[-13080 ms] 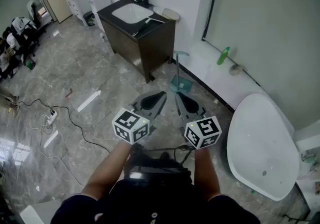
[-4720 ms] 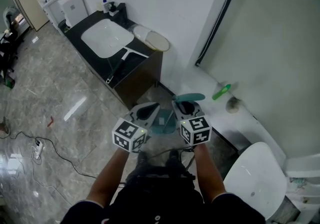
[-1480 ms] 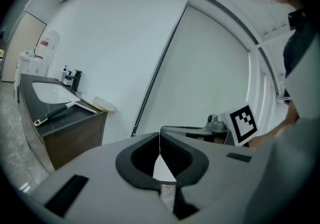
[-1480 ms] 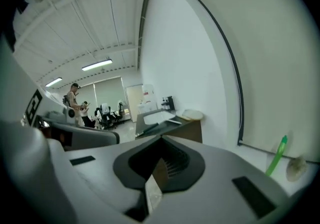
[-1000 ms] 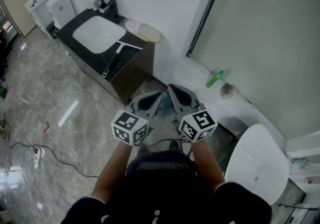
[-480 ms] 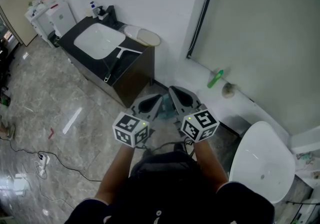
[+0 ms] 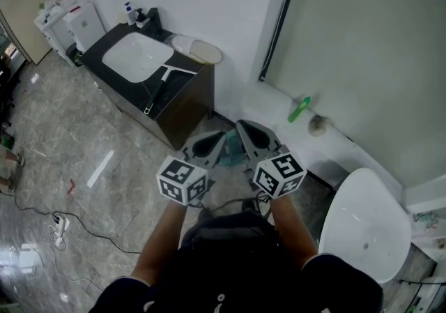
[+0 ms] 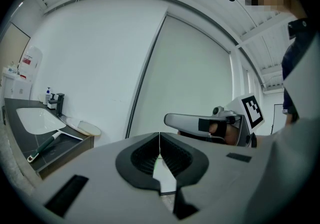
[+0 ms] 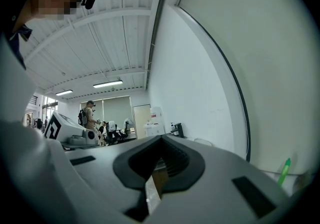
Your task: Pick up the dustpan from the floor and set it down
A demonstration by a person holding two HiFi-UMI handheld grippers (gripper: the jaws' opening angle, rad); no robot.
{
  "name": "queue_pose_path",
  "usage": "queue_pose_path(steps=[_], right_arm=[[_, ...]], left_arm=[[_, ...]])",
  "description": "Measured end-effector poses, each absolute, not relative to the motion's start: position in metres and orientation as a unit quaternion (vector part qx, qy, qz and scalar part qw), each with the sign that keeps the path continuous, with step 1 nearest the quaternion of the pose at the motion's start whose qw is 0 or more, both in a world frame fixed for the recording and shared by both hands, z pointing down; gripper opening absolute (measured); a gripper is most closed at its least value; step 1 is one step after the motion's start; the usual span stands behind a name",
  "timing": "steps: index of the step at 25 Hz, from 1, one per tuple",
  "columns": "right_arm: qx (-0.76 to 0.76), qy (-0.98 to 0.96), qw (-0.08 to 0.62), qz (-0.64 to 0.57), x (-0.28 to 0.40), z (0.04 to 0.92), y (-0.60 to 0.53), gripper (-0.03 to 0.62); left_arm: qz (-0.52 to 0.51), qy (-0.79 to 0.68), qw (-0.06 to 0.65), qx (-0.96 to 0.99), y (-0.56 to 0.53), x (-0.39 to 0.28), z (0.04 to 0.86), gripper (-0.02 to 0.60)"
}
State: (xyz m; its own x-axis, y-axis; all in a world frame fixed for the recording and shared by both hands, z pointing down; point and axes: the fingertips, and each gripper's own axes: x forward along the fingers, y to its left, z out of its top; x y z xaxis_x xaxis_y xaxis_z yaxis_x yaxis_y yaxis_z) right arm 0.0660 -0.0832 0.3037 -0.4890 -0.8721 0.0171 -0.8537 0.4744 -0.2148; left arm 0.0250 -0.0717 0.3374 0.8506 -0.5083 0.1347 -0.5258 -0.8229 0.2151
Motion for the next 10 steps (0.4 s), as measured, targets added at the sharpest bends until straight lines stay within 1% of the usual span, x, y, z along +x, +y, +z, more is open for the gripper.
queue_pose_path(steps=[10], right_arm=[[-0.508, 0.855, 0.043, -0.095, 0.0703, 0.3037, -0.0764, 0.007]], left_arm=[[0.036, -0.267, 0.123, 0.955, -0.0641, 0.0269, 0.3374, 0.014]])
